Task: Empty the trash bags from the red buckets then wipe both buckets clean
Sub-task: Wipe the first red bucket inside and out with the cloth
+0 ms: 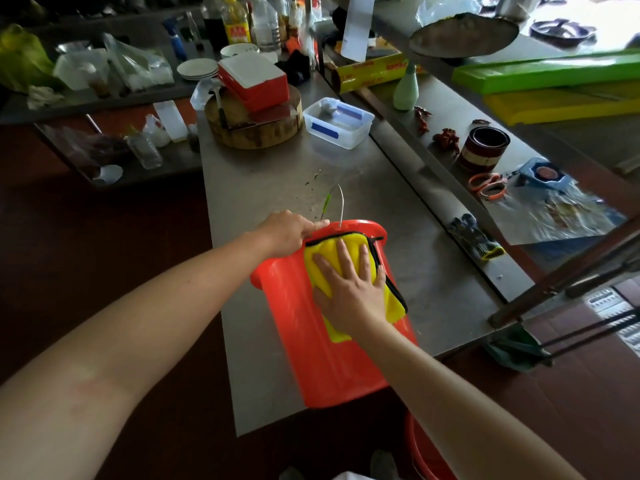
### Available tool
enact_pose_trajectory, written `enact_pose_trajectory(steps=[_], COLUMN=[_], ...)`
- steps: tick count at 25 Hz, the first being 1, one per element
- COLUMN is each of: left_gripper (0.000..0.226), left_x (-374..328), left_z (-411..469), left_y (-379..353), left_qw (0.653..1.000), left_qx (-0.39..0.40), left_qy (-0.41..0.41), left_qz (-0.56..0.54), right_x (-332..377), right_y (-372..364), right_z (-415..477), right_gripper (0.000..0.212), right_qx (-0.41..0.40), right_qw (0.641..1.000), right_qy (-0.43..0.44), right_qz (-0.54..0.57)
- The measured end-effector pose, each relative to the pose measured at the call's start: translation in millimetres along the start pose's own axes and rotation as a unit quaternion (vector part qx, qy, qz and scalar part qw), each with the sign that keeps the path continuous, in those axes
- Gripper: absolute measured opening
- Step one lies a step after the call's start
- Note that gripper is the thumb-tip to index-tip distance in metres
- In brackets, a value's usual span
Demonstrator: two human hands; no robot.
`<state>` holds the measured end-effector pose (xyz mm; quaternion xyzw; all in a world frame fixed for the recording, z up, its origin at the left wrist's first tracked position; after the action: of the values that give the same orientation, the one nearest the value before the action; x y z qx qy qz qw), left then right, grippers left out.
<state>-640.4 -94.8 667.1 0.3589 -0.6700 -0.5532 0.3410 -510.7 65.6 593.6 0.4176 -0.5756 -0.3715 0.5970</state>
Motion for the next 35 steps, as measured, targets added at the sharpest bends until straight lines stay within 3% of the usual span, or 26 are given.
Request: enact_pose_trajectory(steps=[4, 10, 15, 19, 20, 24, 30, 35], left_gripper=[0.053, 0.051, 0.047, 0.038, 0.038, 0.048, 0.068, 0.074], left_x=[5, 8, 7, -27, -38, -60, -34, -12], left_z=[-2, -8, -15, -5, 2, 23, -1, -13], left_y=[-1, -9, -5, 11, 13, 5, -1, -7], left_qw=[1.000, 0.997, 0.998, 0.988, 0.988, 0.996, 0.999, 0.998], left_qx=[0.001, -0.010, 0.017, -0.148, -0.152, 0.004, -0.007, 0.051], left_qy=[0.011, 0.028, 0.040, 0.016, -0.003, -0.013, 0.029, 0.032], left_qz=[-0.019, -0.064, -0.040, -0.036, -0.020, 0.091, 0.023, -0.013], right_x=[3, -23, -36, -26, -20, -10, -11, 12], right_y=[3, -12, -18, -19, -21, -29, -29, -19], right_z=[23, -36, -74, -81, -82, -92, -97, -50], right_gripper=[0.067, 0.063, 0.058, 0.059, 0.060, 0.068, 0.066, 0.066], right_qx=[0.012, -0.041, -0.052, -0.054, -0.052, -0.045, -0.033, 0.005], right_qw=[1.000, 0.999, 0.998, 0.998, 0.997, 0.996, 0.996, 0.998], right_qy=[0.003, 0.023, 0.034, 0.038, 0.045, 0.069, 0.084, 0.061], right_qz=[-0.012, -0.020, -0.028, -0.024, -0.025, -0.028, -0.025, 0.013])
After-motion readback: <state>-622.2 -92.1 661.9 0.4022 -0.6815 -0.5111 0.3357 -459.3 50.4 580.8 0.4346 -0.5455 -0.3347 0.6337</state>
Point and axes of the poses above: each hand's wrist, its own z-axis towards the middle knuckle, its own y-axis out of the back of the hand, x = y × z, the point moved 1 cm from there along z, towards the middle knuckle, and after that the axes turned 7 degrees about z, right-handed, at the moved point
